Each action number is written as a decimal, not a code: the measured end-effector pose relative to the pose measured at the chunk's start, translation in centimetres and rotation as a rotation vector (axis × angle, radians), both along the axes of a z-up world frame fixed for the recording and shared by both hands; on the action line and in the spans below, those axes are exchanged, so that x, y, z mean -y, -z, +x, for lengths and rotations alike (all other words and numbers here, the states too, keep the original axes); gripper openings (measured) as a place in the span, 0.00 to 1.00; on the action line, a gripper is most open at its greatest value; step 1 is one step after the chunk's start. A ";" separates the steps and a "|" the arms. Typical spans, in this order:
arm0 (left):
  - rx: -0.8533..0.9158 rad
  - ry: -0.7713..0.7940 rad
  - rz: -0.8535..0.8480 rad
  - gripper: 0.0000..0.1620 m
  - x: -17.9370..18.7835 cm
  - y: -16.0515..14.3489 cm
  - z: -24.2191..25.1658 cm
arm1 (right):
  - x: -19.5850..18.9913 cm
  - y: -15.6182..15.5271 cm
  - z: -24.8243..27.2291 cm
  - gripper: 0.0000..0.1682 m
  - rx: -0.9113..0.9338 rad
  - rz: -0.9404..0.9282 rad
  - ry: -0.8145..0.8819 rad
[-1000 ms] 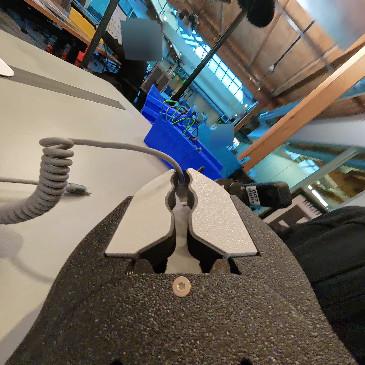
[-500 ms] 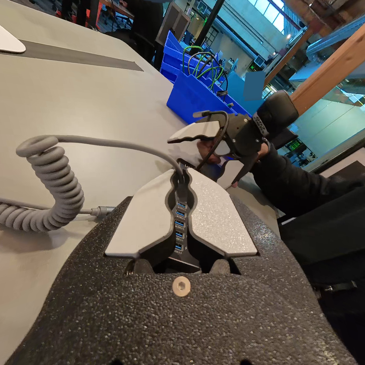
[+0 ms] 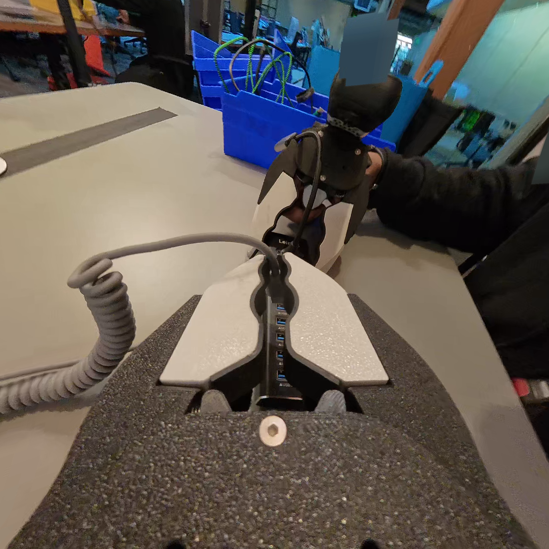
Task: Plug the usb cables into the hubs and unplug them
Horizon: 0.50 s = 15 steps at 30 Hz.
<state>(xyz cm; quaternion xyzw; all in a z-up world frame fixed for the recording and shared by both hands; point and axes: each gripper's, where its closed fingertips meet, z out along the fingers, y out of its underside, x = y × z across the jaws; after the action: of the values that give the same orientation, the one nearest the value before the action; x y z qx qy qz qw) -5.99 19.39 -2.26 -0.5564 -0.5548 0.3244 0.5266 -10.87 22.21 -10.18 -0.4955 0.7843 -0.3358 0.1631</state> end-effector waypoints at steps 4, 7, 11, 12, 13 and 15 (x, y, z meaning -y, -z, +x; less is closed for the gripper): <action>-0.034 0.041 -0.175 0.04 -0.5 -0.1 0.0 | -0.3 -1.2 0.6 0.38 0.029 -0.070 -0.019; -0.035 0.065 -0.246 0.04 -0.9 0.1 -0.2 | -0.4 -1.4 1.2 0.38 0.038 -0.070 -0.023; -0.001 0.103 -0.289 0.04 -1.6 0.8 -0.5 | -0.7 -1.4 1.7 0.38 0.054 -0.063 -0.039; 0.002 0.119 -0.296 0.04 -1.9 0.9 -0.6 | -0.7 -1.4 1.7 0.38 0.054 -0.062 -0.037; 0.002 0.129 -0.302 0.04 -2.1 1.0 -0.6 | -0.6 -1.5 1.7 0.38 0.054 -0.064 -0.034; 0.001 0.143 -0.307 0.03 -2.3 1.0 -0.5 | -0.5 -1.8 1.6 0.38 0.060 -0.069 -0.022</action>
<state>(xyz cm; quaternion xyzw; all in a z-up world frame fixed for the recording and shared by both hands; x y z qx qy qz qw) -6.49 21.67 -3.27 -0.6687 -0.4580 0.3666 0.4568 -9.25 22.71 -8.41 -0.4990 0.7616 -0.3755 0.1733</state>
